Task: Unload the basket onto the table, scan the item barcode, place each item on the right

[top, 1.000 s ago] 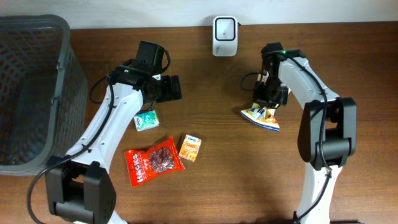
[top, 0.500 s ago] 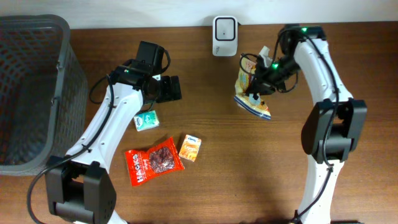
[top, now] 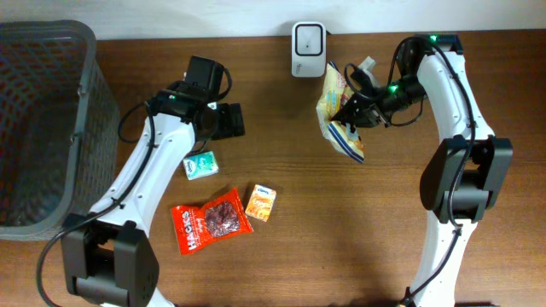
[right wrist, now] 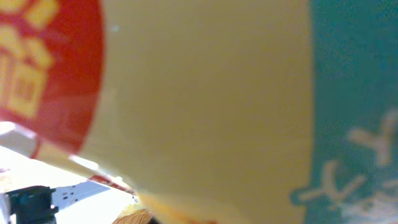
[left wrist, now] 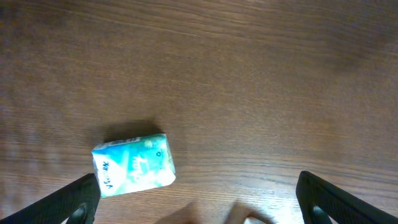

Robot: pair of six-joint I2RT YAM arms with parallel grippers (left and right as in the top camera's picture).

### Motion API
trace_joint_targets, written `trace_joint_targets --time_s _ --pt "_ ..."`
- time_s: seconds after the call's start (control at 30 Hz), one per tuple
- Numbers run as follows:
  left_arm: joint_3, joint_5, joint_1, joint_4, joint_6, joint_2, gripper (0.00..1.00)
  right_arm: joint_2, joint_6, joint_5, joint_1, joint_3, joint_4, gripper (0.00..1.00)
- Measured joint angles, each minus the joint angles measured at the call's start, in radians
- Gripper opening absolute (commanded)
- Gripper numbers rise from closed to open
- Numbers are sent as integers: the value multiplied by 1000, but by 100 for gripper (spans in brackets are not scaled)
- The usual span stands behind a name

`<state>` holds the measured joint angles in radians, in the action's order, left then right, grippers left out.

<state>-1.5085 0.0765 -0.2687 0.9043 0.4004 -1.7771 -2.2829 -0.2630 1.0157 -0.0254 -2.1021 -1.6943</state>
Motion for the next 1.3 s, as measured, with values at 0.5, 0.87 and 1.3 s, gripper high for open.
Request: trace_joint_targets --time_s 0.5,0.87,1.3 --pt "0 7 8 0 0 0 99 0 -133 24 0 0 0 4" --pt "0 7 8 0 0 0 99 0 -289 5 0 0 0 4" --pt "0 7 8 4 0 0 99 0 70 87 -37 0 0 4"
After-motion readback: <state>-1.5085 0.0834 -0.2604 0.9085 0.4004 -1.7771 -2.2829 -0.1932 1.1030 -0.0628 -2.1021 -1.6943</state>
